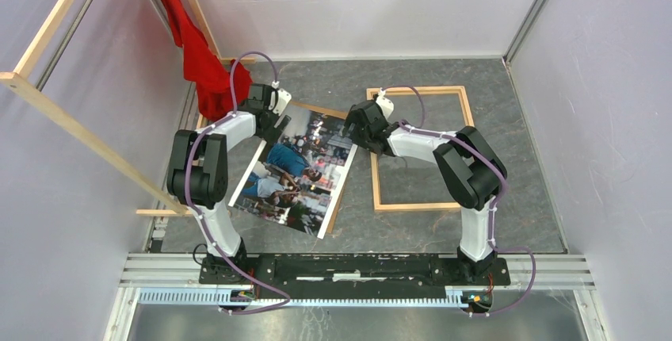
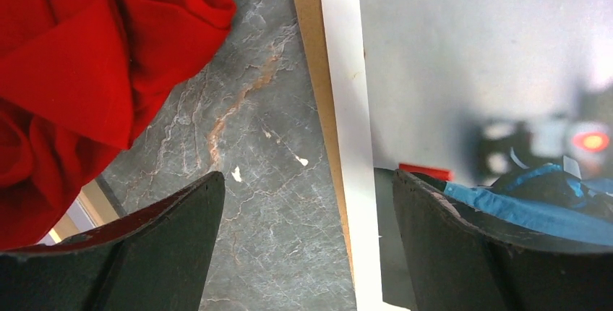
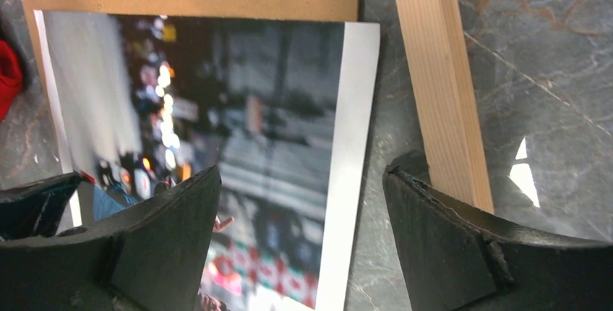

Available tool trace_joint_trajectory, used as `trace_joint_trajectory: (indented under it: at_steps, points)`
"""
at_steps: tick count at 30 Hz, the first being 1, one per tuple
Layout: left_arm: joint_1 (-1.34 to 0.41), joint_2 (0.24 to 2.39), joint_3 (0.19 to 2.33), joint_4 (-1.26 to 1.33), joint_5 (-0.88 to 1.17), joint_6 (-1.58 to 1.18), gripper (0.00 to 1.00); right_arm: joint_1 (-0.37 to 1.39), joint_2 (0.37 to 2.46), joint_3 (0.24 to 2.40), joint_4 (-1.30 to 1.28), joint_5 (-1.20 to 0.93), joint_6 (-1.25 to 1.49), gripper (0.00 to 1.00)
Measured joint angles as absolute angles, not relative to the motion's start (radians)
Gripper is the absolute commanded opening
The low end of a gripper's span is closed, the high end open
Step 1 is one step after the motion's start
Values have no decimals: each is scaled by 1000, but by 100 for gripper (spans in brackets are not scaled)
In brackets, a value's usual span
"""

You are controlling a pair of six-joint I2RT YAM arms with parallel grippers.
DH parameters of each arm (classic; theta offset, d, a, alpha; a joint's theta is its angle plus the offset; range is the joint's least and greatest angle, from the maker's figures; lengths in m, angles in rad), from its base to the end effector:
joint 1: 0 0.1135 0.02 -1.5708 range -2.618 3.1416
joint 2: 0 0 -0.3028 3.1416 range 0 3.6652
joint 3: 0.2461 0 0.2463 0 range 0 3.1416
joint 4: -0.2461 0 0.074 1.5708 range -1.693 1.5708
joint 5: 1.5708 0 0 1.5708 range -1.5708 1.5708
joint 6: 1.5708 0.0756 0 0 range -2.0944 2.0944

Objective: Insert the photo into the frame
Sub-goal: Pick up the photo at the center of the board.

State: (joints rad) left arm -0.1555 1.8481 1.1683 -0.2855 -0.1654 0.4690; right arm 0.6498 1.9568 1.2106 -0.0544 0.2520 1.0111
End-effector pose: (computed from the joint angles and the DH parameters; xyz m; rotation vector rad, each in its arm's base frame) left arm 0.4079 -0.0514 0.1791 0.7203 2.4461 0.3330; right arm 0.3718 0.2588 0.1703 0.5516 2.3350 0.5123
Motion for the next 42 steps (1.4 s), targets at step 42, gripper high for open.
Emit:
trace_joint_trajectory:
  at_steps: [42]
  points:
    - [-202, 1843, 1119, -186, -242, 470, 91, 685, 1912, 1190, 41, 169, 1013, 86]
